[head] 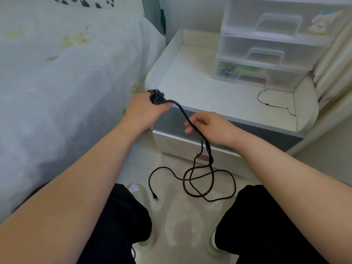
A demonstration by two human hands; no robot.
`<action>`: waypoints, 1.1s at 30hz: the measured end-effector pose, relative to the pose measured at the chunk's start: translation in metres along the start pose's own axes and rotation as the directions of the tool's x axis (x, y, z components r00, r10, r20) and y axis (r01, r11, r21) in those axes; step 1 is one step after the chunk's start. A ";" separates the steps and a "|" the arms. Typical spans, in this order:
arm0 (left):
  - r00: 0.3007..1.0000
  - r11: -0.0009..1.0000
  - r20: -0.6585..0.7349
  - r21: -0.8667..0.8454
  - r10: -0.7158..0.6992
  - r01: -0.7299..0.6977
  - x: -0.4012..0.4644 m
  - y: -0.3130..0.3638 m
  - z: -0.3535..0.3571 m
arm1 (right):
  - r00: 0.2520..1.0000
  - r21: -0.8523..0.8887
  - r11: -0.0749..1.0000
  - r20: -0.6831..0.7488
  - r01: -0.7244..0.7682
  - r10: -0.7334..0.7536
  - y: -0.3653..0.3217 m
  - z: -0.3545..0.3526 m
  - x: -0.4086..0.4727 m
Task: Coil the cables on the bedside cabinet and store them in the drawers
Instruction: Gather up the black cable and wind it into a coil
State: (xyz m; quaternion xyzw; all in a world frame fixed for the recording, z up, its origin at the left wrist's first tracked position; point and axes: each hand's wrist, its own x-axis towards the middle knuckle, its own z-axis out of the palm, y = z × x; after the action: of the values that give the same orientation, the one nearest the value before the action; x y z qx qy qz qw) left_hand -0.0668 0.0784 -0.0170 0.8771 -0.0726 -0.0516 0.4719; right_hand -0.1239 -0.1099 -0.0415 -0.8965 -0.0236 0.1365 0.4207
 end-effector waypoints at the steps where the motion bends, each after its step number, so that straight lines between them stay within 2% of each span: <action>1: 1.000 0.999 0.006 0.044 0.017 -0.017 -0.002 0.002 0.003 | 1.000 0.175 0.985 -0.011 0.000 0.002 -0.003 0.002 0.001; 3: 0.999 0.997 0.026 0.066 0.030 -0.031 -0.004 0.005 0.004 | 1.000 0.432 0.902 -0.008 -0.022 0.028 -0.007 0.000 0.000; 4: 0.998 0.998 0.061 0.051 0.022 -0.026 -0.004 0.006 0.003 | 0.999 0.469 0.883 -0.025 -0.019 0.035 -0.008 -0.003 0.000; 6: 0.974 1.000 0.225 -0.006 0.007 -0.006 -0.004 0.005 -0.002 | 0.993 0.390 0.920 -0.118 0.039 0.008 -0.008 -0.009 0.000; 9: 0.836 0.992 0.548 -0.092 -0.019 0.082 -0.011 0.008 -0.007 | 0.962 0.340 0.927 -0.266 0.159 -0.067 -0.011 -0.011 0.001; 11: 0.782 0.972 0.624 -0.189 0.010 0.137 -0.016 0.014 -0.006 | 0.942 0.350 0.914 -0.325 0.206 -0.088 -0.011 -0.009 0.001; 14: 0.761 0.934 0.640 -0.325 0.104 0.146 -0.020 0.020 -0.006 | 0.931 0.354 0.903 -0.347 0.242 -0.114 -0.010 -0.005 0.000; 20: 0.710 0.888 0.678 -0.427 0.189 0.172 -0.022 0.023 -0.011 | 0.915 0.328 0.902 -0.375 0.280 -0.147 -0.008 -0.004 0.004; 26: 0.749 0.805 0.639 -0.531 0.178 0.262 -0.028 0.036 -0.008 | 0.902 0.352 0.876 -0.393 0.329 -0.181 -0.006 -0.005 0.010; 31: 0.691 0.728 0.709 -0.547 0.139 0.414 -0.027 0.047 -0.017 | 0.875 0.281 0.911 -0.461 0.301 -0.147 -0.005 -0.014 0.014; 33: 0.699 0.661 0.700 -0.596 0.149 0.456 -0.027 0.050 -0.017 | 0.879 0.239 0.934 -0.459 0.265 -0.131 -0.004 -0.014 0.015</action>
State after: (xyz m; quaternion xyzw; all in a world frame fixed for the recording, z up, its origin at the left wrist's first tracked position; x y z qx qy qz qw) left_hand -0.0944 0.0696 0.0348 0.5259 -0.1364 -0.4461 0.7112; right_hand -0.1057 -0.1152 -0.0329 -0.8240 -0.0008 -0.1098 0.5559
